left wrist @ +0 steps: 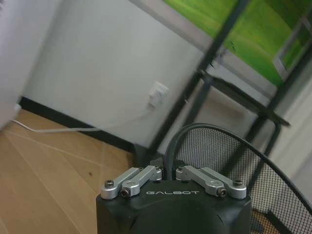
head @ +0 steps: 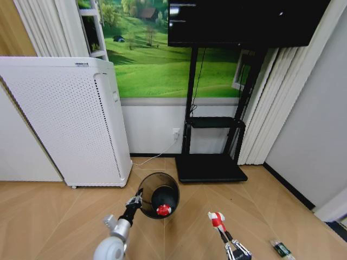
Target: Pick up the trash bin and place the garbage on the floor into it.
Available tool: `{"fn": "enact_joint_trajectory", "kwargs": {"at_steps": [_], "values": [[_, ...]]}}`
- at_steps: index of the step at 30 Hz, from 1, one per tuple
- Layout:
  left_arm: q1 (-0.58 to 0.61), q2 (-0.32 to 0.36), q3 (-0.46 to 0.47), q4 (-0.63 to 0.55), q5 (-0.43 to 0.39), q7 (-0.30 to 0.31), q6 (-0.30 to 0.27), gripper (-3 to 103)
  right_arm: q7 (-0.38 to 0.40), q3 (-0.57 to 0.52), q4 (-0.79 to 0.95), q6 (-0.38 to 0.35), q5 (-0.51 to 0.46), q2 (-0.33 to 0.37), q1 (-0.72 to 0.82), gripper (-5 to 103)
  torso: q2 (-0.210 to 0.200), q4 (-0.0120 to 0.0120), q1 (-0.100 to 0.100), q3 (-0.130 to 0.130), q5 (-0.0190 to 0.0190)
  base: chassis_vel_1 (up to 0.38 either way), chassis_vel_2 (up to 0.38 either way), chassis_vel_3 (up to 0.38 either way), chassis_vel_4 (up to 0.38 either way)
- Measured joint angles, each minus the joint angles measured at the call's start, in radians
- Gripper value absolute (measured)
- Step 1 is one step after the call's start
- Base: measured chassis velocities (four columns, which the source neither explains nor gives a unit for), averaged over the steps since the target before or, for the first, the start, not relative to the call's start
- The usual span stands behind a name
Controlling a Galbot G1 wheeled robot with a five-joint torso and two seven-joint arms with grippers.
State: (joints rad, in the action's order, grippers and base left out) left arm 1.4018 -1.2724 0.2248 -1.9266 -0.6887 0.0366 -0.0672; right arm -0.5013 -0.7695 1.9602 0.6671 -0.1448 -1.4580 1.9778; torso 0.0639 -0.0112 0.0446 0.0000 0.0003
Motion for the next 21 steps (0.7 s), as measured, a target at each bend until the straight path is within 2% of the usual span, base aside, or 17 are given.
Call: {"fn": "enact_joint_trajectory", "kwargs": {"at_steps": [2,4,12,17,21], "values": [[-0.003,0.002,-0.033,0.009,0.032,0.0,0.0,7,-0.009,0.004,-0.001,0.003,0.0,0.001,0.0,10,0.0,-0.0002,0.0,0.0,-0.0002,0.0,0.0,0.0,0.0],[-0.004,0.005,-0.095,0.041,0.106,-0.001,0.003,7,-0.023,0.013,0.001,0.008,0.0,0.001,-0.001,10,0.0,-0.0004,0.0,0.0,-0.0002,0.0,0.0,0.0,0.0],[0.022,0.004,-0.141,0.104,0.211,-0.043,0.018,7,-0.047,0.045,0.013,0.011,0.018,0.009,0.001,10,0.0,-0.0001,0.0,0.0,-0.0003,0.0,0.0,0.0,0.0],[0.024,-0.002,-0.138,0.121,0.227,-0.062,0.032,7,-0.07,0.055,0.016,0.011,0.023,0.014,0.002,10,0.0,-0.0001,0.0,0.0,-0.0003,0.0,0.0,0.0,0.0],[0.027,0.002,-0.13,0.121,0.239,-0.102,0.046,7,-0.098,0.059,0.006,0.01,0.031,0.018,-0.001,10,0.0,-0.0002,0.0,0.0,-0.0004,0.0,0.0,0.0,0.0]]}}
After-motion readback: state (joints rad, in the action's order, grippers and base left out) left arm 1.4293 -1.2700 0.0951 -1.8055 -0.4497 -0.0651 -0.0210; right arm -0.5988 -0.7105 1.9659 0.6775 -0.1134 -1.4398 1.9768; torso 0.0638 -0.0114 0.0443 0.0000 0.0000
